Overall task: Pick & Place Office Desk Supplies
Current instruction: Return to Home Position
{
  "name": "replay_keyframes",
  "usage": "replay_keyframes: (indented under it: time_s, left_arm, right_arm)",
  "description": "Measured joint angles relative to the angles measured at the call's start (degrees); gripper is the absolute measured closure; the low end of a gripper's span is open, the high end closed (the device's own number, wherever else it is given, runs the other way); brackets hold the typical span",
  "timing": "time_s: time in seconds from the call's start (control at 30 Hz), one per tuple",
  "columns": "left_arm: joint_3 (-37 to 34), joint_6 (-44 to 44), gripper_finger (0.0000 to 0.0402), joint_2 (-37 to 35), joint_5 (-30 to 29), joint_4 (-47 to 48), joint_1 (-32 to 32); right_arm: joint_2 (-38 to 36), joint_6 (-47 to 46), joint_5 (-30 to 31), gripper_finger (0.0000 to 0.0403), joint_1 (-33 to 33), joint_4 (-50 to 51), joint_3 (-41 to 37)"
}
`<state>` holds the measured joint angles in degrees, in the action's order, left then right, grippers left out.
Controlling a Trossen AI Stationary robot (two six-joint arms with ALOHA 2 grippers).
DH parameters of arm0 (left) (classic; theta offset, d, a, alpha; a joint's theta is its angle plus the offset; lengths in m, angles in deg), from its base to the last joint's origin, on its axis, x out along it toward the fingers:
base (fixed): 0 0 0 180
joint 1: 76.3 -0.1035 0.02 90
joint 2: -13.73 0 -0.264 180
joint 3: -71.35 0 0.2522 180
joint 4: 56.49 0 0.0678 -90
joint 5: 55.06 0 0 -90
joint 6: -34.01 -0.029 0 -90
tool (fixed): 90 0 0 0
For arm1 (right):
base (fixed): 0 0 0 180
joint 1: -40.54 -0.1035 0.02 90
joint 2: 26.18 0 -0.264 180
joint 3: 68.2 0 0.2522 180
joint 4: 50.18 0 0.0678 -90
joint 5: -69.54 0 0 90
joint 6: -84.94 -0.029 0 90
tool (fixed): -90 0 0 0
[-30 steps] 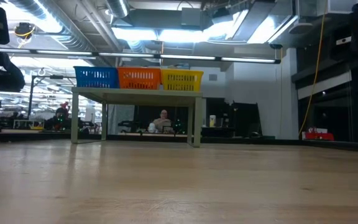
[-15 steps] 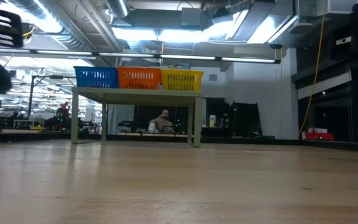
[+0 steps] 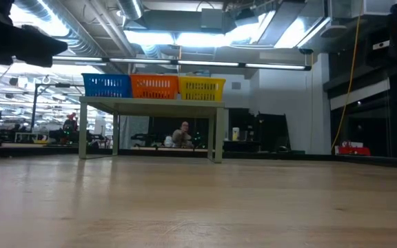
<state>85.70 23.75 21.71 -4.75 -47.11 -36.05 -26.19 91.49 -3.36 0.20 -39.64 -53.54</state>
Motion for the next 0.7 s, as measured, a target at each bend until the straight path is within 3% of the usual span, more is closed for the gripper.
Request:
replay_keyframes:
  time_s: [0.7]
  left_arm:
    - [-0.01, 0.02, 0.0267, 0.0, -0.15, -0.06, -1.0]
  right_arm:
    - [0.0, 0.07, 0.0, 0.0241, 0.0, 0.0, 0.0]
